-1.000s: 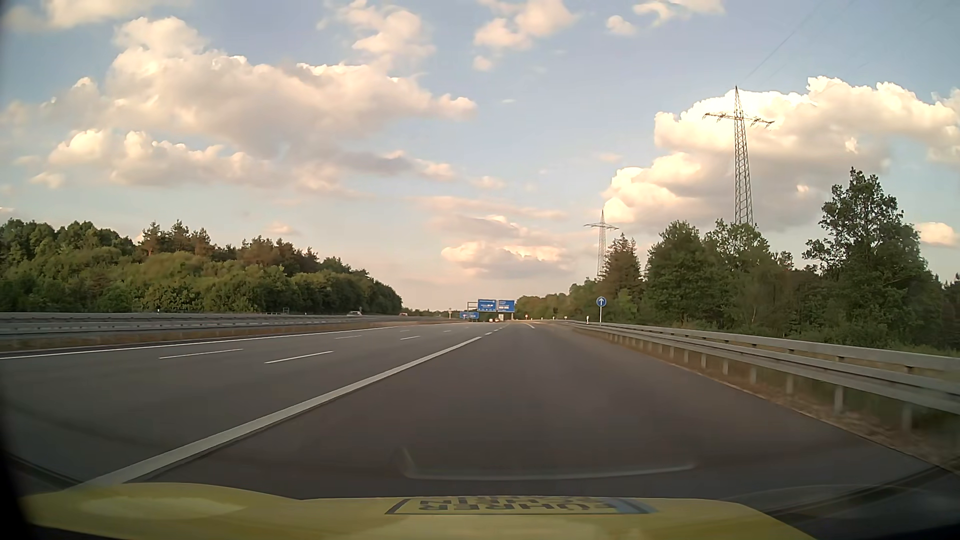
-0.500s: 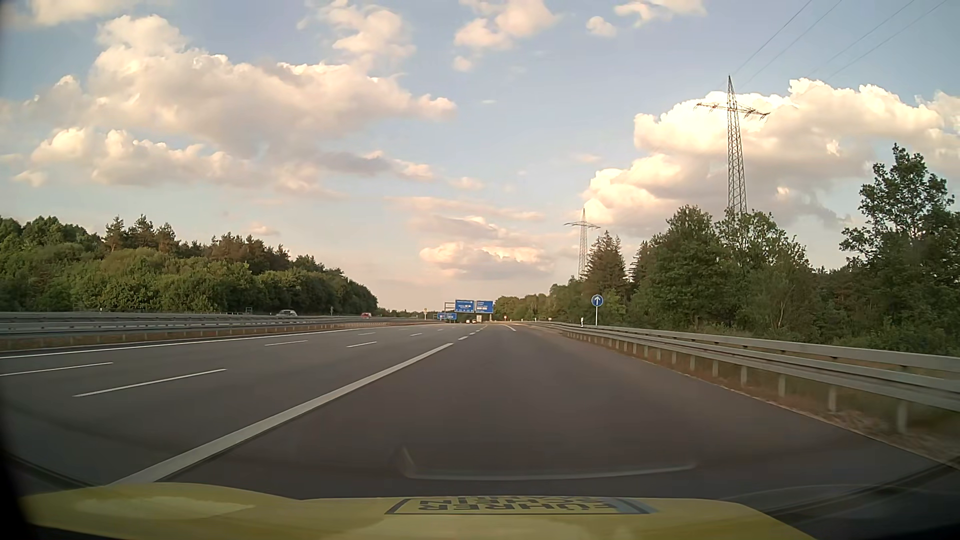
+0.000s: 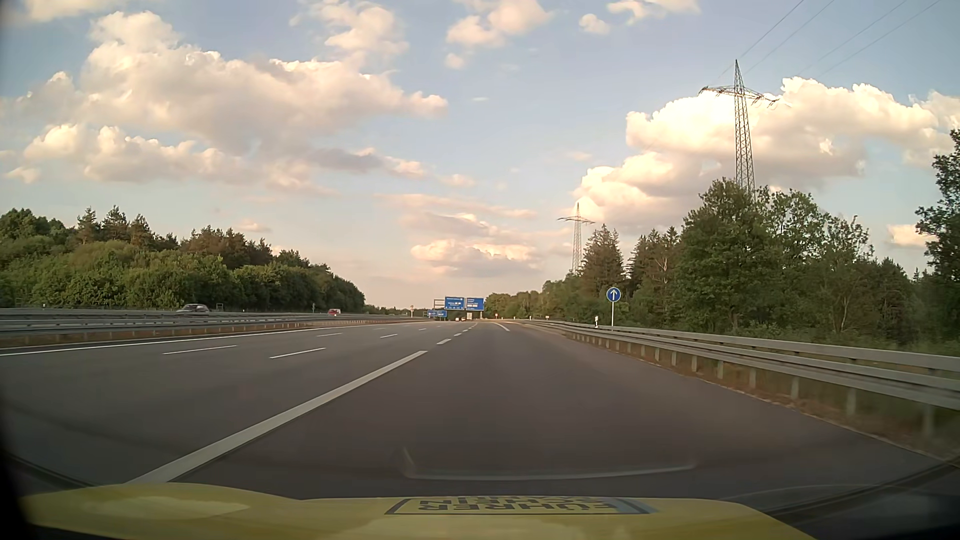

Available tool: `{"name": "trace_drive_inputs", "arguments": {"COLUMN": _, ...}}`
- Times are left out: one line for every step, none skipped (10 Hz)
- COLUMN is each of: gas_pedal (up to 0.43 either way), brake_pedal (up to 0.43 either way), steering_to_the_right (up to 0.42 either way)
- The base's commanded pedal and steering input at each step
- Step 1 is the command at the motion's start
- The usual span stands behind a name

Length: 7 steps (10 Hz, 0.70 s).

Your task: Follow the waypoints while adhering to traffic rules and regulations

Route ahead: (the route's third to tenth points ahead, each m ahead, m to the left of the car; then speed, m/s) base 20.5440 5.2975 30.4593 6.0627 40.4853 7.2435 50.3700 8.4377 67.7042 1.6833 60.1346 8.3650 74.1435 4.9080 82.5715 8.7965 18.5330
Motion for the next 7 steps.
{"name": "trace_drive_inputs", "arguments": {"gas_pedal": 0.571, "brake_pedal": 0.000, "steering_to_the_right": 0.000}}
{"name": "trace_drive_inputs", "arguments": {"gas_pedal": 0.571, "brake_pedal": 0.000, "steering_to_the_right": -0.003}}
{"name": "trace_drive_inputs", "arguments": {"gas_pedal": 0.571, "brake_pedal": 0.000, "steering_to_the_right": -0.004}}
{"name": "trace_drive_inputs", "arguments": {"gas_pedal": 0.571, "brake_pedal": 0.000, "steering_to_the_right": -0.004}}
{"name": "trace_drive_inputs", "arguments": {"gas_pedal": 0.571, "brake_pedal": 0.000, "steering_to_the_right": -0.004}}
{"name": "trace_drive_inputs", "arguments": {"gas_pedal": 0.571, "brake_pedal": 0.000, "steering_to_the_right": -0.003}}
{"name": "trace_drive_inputs", "arguments": {"gas_pedal": 0.571, "brake_pedal": 0.000, "steering_to_the_right": -0.001}}
